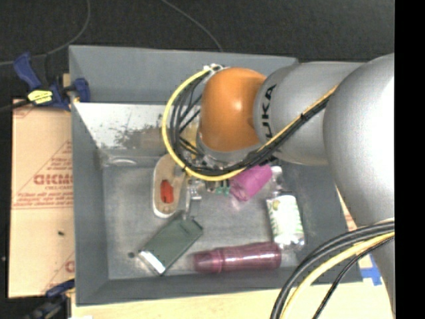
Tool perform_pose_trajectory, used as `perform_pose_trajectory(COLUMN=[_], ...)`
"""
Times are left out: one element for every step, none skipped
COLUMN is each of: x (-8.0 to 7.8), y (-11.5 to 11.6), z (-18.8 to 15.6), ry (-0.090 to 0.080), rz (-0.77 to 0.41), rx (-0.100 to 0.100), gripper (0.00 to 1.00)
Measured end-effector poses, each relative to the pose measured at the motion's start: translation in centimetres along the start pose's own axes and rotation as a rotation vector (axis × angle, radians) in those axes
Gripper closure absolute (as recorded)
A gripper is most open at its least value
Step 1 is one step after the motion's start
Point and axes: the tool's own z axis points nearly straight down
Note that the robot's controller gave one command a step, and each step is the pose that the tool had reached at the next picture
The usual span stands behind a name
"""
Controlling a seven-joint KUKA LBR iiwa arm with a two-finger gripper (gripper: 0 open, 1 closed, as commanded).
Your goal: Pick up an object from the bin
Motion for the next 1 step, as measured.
perform_pose_trajectory(x=[-0.2], y=[-0.03], z=[-0.48], ry=[-0.008], rz=[0.003], rx=[-0.001], gripper=[0.0])
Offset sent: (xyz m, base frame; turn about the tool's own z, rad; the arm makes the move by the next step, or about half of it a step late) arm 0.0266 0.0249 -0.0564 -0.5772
